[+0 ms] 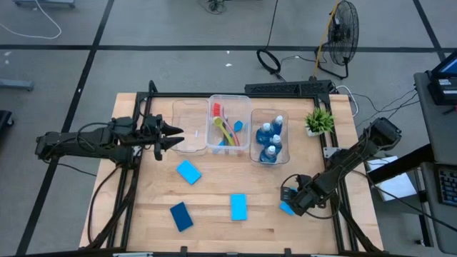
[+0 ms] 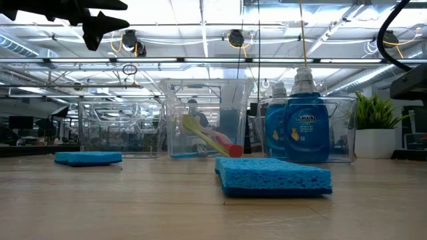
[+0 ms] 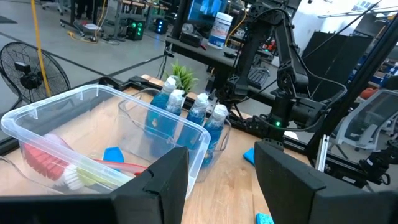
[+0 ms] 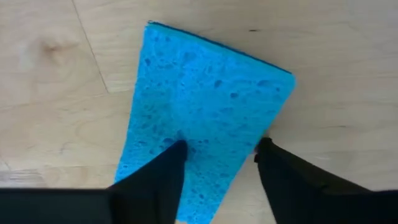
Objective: Pick & Place Kitchen Sink Supplies
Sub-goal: Put the light blue sponge into the left transparent bin
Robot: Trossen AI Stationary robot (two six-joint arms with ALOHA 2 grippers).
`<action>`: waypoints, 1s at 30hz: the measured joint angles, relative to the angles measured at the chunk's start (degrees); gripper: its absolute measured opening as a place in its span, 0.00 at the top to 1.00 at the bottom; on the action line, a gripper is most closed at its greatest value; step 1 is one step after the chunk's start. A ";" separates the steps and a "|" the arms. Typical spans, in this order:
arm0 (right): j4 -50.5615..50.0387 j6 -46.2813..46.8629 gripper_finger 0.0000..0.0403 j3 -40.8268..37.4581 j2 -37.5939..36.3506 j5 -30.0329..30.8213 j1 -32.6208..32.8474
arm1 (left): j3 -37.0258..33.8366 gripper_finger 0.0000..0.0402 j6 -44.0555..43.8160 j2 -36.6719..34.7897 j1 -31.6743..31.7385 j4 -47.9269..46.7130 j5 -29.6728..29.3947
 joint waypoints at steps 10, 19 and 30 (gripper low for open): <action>0.11 -0.40 0.80 -0.09 0.09 0.21 0.02 | 0.00 0.54 -0.02 0.01 0.00 -0.04 0.00; 0.97 -4.62 0.93 -0.11 0.09 0.15 0.02 | 0.00 0.54 -0.15 0.01 0.00 -0.04 0.00; 6.59 -10.58 1.00 -0.15 -0.04 0.47 0.02 | 0.01 0.54 -0.79 0.01 0.00 -0.04 0.01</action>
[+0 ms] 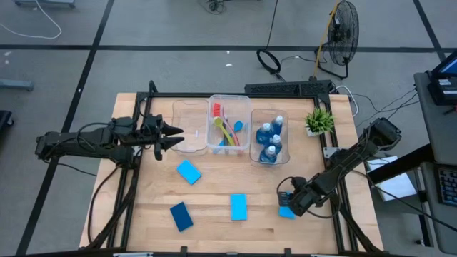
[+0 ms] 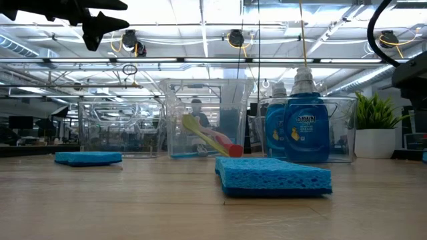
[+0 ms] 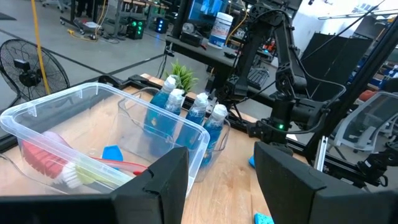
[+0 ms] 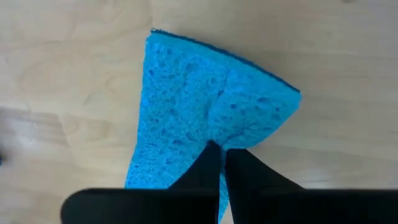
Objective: Pick & Place Kitchen Sink Supplies
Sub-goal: Put the light blue sponge into the left transparent bin
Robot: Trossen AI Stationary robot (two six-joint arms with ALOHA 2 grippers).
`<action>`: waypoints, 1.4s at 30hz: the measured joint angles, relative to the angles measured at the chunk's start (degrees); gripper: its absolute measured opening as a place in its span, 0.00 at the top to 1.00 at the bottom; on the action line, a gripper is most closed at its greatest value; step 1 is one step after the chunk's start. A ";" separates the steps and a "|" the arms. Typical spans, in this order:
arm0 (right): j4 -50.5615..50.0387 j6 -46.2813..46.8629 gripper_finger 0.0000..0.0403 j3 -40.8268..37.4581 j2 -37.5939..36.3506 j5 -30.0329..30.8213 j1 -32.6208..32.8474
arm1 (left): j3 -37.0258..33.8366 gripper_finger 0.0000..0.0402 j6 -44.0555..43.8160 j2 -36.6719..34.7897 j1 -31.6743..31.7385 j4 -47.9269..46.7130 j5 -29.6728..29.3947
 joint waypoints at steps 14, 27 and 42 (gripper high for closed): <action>0.76 -5.66 1.00 -0.26 -8.13 11.98 2.30 | -0.01 0.54 0.04 0.00 0.00 -0.07 0.01; 15.84 -25.52 1.00 -0.13 -10.50 20.49 1.88 | -0.01 0.54 0.04 -0.01 0.02 -0.04 0.01; 31.63 -46.10 1.00 -0.04 -10.54 22.18 -3.35 | -0.01 0.54 -6.39 -0.01 0.02 0.00 0.03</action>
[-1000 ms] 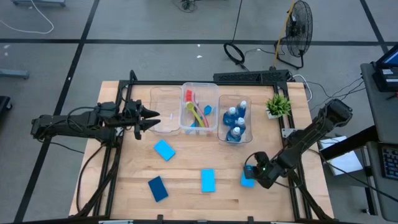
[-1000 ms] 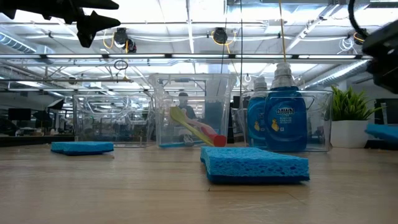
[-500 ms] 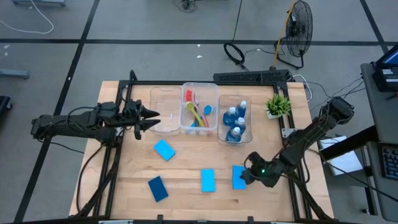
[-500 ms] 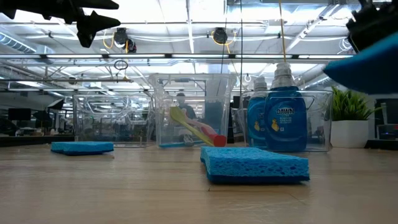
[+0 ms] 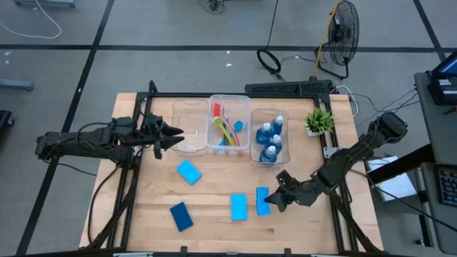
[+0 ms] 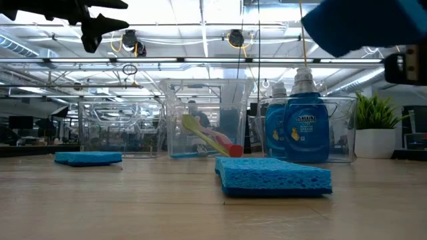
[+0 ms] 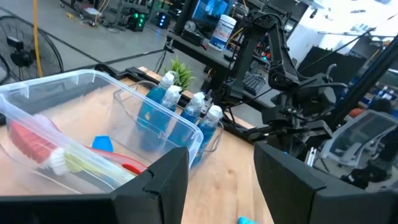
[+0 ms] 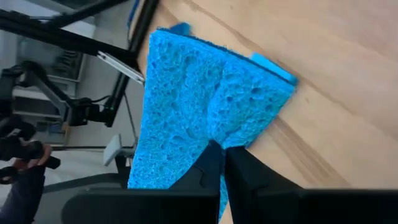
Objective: Pick & Place Kitchen Sink Supplies
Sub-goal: Put the light blue sponge into the left transparent bin
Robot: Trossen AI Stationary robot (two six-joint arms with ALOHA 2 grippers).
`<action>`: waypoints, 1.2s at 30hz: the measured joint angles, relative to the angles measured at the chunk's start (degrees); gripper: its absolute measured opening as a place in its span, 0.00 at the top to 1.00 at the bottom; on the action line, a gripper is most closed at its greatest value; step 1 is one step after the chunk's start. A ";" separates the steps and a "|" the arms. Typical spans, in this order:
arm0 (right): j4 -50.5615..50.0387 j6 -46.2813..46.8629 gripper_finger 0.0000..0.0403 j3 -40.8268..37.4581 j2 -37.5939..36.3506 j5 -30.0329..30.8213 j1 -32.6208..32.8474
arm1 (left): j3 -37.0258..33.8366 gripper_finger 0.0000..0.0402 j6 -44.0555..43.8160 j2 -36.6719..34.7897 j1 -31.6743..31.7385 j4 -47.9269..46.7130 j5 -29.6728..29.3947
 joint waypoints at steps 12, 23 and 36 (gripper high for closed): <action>14.25 -15.69 1.00 0.02 -0.01 -3.45 -8.05 | 0.00 0.54 -8.07 1.90 -1.14 1.31 0.15; 19.95 -27.84 1.00 2.27 -0.04 -12.27 -18.64 | 0.00 0.54 -8.76 14.70 -5.07 19.70 0.25; 12.29 -45.06 1.00 11.02 -0.04 -9.92 -27.14 | 0.00 0.54 -8.50 26.89 -6.88 36.94 0.21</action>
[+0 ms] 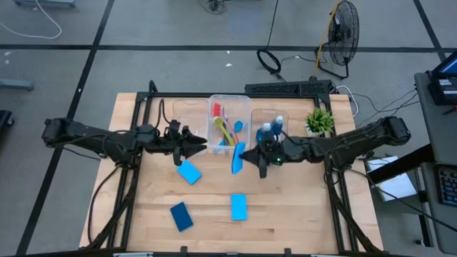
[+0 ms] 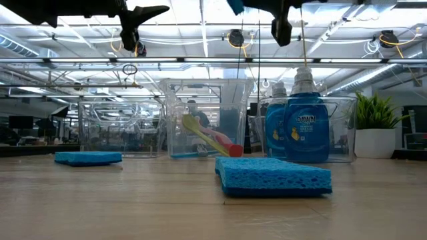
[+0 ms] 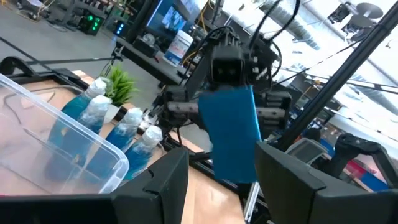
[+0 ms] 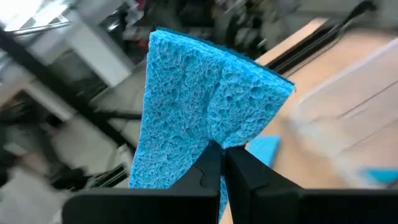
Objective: Pick & Place Kitchen Sink Supplies
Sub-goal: Put the light blue sponge into the left transparent bin
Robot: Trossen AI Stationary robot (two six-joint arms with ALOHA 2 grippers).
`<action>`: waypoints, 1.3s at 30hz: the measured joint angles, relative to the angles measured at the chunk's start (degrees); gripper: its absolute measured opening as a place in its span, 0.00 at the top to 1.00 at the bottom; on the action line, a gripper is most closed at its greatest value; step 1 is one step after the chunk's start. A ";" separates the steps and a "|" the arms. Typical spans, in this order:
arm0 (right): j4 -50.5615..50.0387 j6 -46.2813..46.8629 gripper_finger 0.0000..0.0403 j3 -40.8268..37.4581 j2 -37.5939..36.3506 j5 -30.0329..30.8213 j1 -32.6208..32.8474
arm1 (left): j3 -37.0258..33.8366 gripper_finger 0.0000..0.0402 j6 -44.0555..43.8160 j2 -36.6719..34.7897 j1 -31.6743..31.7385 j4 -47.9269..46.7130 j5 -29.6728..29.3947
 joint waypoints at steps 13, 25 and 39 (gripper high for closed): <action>-4.56 -10.72 1.00 5.81 0.04 13.19 -4.47 | 2.63 0.54 7.39 8.45 0.00 8.07 -7.25; -8.60 -12.07 1.00 6.49 0.94 23.33 -4.94 | 17.40 0.54 21.86 18.64 0.00 -1.01 -13.78; -8.20 -13.82 1.00 6.46 0.89 23.41 -4.92 | 25.76 0.54 22.80 25.72 0.09 -9.66 -18.05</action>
